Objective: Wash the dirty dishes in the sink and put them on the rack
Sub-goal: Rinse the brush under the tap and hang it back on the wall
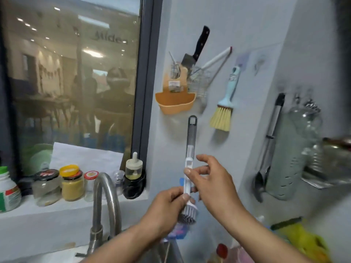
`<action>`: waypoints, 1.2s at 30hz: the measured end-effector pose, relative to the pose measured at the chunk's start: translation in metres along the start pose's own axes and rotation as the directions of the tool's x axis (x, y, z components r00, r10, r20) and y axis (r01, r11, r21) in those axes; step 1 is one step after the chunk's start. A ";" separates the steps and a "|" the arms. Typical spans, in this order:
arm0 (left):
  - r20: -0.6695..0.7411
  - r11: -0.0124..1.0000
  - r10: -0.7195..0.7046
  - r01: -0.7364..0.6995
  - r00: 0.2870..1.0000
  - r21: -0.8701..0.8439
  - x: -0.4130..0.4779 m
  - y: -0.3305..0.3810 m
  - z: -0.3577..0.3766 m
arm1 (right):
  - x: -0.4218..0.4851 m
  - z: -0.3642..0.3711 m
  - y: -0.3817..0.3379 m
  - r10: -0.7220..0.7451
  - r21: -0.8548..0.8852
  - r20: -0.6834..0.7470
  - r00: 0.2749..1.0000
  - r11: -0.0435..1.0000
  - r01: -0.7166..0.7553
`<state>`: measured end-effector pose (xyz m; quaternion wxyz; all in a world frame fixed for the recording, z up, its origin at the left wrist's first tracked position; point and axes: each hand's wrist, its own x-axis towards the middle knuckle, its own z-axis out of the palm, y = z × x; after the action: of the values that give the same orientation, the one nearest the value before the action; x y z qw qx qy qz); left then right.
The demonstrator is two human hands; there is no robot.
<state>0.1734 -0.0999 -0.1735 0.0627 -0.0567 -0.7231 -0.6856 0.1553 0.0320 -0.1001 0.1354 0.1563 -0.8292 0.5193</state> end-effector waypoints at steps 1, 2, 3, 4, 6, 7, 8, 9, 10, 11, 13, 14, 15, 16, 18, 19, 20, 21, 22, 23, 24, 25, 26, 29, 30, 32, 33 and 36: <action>0.029 1.000 0.002 -0.002 1.000 -0.006 0.009 0.015 0.001 | 0.009 -0.006 -0.004 -0.005 0.015 -0.012 1.000 1.000 0.005; 0.065 1.000 -0.001 0.002 0.998 -0.006 0.015 0.028 0.001 | 0.018 -0.010 -0.008 -0.006 0.029 -0.027 1.000 1.000 0.007; 0.105 1.000 -0.002 0.001 0.994 0.005 0.021 0.041 0.001 | 0.026 -0.015 -0.014 -0.013 0.041 -0.054 0.998 0.999 0.015; 0.132 1.000 -0.002 -0.001 0.991 0.022 0.028 0.051 0.000 | 0.033 -0.020 -0.019 -0.021 0.053 -0.087 0.996 0.998 0.026; 0.155 0.996 0.020 -0.033 0.988 0.079 0.042 0.068 0.001 | 0.046 -0.030 -0.027 -0.031 0.076 -0.164 0.986 0.996 0.044; 0.154 0.991 0.037 -0.056 0.987 0.119 0.049 0.072 0.001 | 0.051 -0.034 -0.030 -0.030 0.086 -0.190 0.981 0.995 0.048; 0.153 0.985 0.058 -0.082 0.987 0.152 0.055 0.077 0.002 | 0.056 -0.035 -0.031 -0.028 0.091 -0.211 0.977 0.995 0.049; 0.158 0.979 0.093 -0.119 0.983 0.165 0.063 0.084 0.004 | 0.062 -0.039 -0.033 -0.038 0.089 -0.233 0.972 0.994 0.060; 0.152 0.977 0.122 -0.145 0.981 0.156 0.070 0.091 0.007 | 0.067 -0.041 -0.035 -0.057 0.067 -0.252 0.966 0.995 0.076; 0.139 0.976 0.156 -0.174 0.978 0.129 0.077 0.098 0.010 | 0.075 -0.044 -0.038 -0.084 0.033 -0.274 0.958 0.995 0.097; 0.110 0.966 0.238 -0.247 0.965 0.078 0.090 0.112 0.016 | 0.089 -0.051 -0.046 -0.128 -0.022 -0.316 0.940 0.992 0.128; 0.098 0.954 0.283 -0.290 0.954 0.073 0.095 0.118 0.019 | 0.095 -0.055 -0.050 -0.148 -0.045 -0.332 0.932 0.989 0.141; 0.088 0.941 0.324 -0.330 0.942 0.074 0.101 0.125 0.022 | 0.102 -0.060 -0.056 -0.174 -0.080 -0.345 0.922 0.985 0.156; 0.075 0.931 0.352 -0.357 0.933 0.079 0.106 0.129 0.025 | 0.106 -0.064 -0.062 -0.198 -0.120 -0.347 0.917 0.979 0.166; 0.052 0.920 0.385 -0.388 0.921 0.061 0.114 0.137 0.030 | 0.113 -0.072 -0.071 -0.241 -0.208 -0.331 0.913 0.962 0.178; 0.045 0.918 0.392 -0.394 0.919 0.047 0.120 0.141 0.033 | 0.117 -0.077 -0.075 -0.251 -0.231 -0.317 0.915 0.956 0.182; 0.033 0.921 0.386 -0.387 0.922 0.042 0.123 0.142 0.035 | 0.119 -0.079 -0.078 -0.231 -0.215 -0.308 0.923 0.962 0.169; 0.029 0.921 0.387 -0.388 0.922 0.030 0.129 0.145 0.039 | 0.122 -0.083 -0.082 -0.198 -0.161 -0.313 0.929 0.975 0.153; 0.018 0.925 0.379 -0.380 0.925 0.026 0.132 0.146 0.042 | 0.124 -0.086 -0.084 -0.166 -0.106 -0.309 0.937 0.985 0.139; 0.013 0.925 0.378 -0.378 0.926 0.020 0.135 0.146 0.043 | 0.126 -0.088 -0.085 -0.156 -0.091 -0.308 0.939 0.987 0.135; 0.017 0.927 0.376 -0.376 0.927 0.014 0.141 0.148 0.046 | 0.130 -0.091 -0.086 -0.166 -0.119 -0.313 0.935 0.984 0.135; 0.020 0.927 0.374 -0.374 0.927 0.011 0.144 0.148 0.047 | 0.131 -0.092 -0.085 -0.178 -0.141 -0.311 0.934 0.980 0.140; 0.026 0.929 0.370 -0.370 0.929 0.018 0.147 0.149 0.049 | 0.133 -0.095 -0.084 -0.185 -0.165 -0.317 0.930 0.977 0.138; 0.046 0.935 0.352 -0.354 0.935 0.038 0.150 0.146 0.053 | 0.134 -0.097 -0.079 -0.251 -0.373 -0.299 0.921 0.919 0.129; 0.049 0.938 0.342 -0.343 0.939 0.040 0.150 0.144 0.054 | 0.133 -0.097 -0.077 -0.272 -0.443 -0.284 0.919 0.888 0.126; 0.051 0.945 0.324 -0.326 0.945 0.027 0.152 0.139 0.055 | 0.132 -0.096 -0.072 -0.299 -0.493 -0.275 0.914 0.860 0.133; 0.052 0.948 0.316 -0.318 0.947 0.023 0.154 0.136 0.056 | 0.132 -0.095 -0.069 -0.303 -0.493 -0.283 0.910 0.860 0.133; 0.073 0.956 0.287 -0.291 0.955 0.038 0.158 0.132 0.057 | 0.132 -0.095 -0.065 -0.275 -0.484 -0.305 0.912 0.869 0.100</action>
<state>0.0389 -0.0365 -0.0200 0.1394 -0.1832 -0.7252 -0.6489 0.0669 0.0751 0.0444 0.3705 0.1019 -0.8687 0.3126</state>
